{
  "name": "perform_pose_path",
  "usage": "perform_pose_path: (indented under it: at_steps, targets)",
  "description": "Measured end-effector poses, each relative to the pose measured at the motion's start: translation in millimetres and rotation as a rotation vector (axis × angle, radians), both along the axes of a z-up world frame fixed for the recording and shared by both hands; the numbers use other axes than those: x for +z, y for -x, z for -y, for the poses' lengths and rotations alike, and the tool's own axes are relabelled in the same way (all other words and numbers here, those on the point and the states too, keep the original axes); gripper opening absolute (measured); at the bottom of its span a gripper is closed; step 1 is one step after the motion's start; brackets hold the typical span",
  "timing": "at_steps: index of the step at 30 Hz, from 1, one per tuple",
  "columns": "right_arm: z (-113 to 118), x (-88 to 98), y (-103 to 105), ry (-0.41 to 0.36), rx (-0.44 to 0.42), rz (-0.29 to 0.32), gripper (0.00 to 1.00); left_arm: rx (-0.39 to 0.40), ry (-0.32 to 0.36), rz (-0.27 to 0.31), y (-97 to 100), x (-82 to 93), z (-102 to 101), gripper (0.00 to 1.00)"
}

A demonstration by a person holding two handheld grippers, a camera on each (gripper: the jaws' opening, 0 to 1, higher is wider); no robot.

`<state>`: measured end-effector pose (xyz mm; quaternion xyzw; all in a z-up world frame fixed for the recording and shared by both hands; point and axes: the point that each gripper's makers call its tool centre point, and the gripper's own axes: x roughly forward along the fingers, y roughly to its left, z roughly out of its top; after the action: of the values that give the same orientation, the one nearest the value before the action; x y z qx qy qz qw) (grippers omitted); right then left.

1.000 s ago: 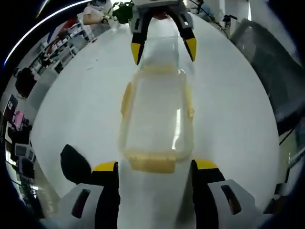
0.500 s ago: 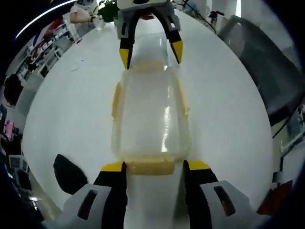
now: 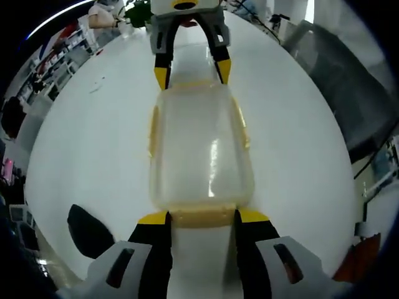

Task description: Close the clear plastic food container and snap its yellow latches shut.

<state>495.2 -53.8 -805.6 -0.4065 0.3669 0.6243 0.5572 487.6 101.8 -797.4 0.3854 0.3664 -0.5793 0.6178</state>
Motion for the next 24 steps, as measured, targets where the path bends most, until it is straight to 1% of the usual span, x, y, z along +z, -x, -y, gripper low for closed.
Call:
perform_pose_path:
  at_steps: [2,3,5,7,8,10,14,19,21,24]
  targets:
    - [-0.2,0.1,-0.7,0.001,0.001,-0.001,0.51,0.015,0.001,0.003,-2.2,0.7,0.6,0.38]
    - [0.1,0.7,-1.1,0.001,0.009,0.001,0.47,0.015,-0.001,-0.002,-1.4,0.6,0.2,0.38]
    - [0.7,1.5,-2.8,0.0,0.006,0.004,0.45,0.013,-0.003,-0.002,-1.0,0.7,0.7,0.38]
    - [0.7,2.0,-3.3,0.005,0.003,0.006,0.4,0.032,-0.006,-0.013,-1.0,0.7,0.4,0.38]
    - [0.9,2.7,-3.2,0.008,0.005,0.007,0.38,0.055,-0.008,-0.022,-1.2,0.5,-0.3,0.38]
    - [0.2,2.4,-2.7,0.019,0.003,0.011,0.38,0.032,-0.006,-0.015,-0.3,0.7,0.3,0.38]
    - [1.2,1.5,-2.8,0.033,0.007,0.015,0.38,0.037,-0.031,-0.022,-0.5,0.1,0.8,0.38]
    - [1.2,0.9,-2.6,0.041,0.01,0.012,0.37,0.03,-0.027,-0.021,-0.6,-0.5,-0.8,0.38]
    - [1.1,1.1,-2.1,0.043,0.012,0.009,0.37,0.027,-0.051,-0.022,-1.5,-1.6,-1.1,0.38]
    - [1.1,0.9,-2.4,0.049,0.011,0.006,0.37,0.036,-0.07,-0.024,-2.4,-2.5,-2.0,0.38]
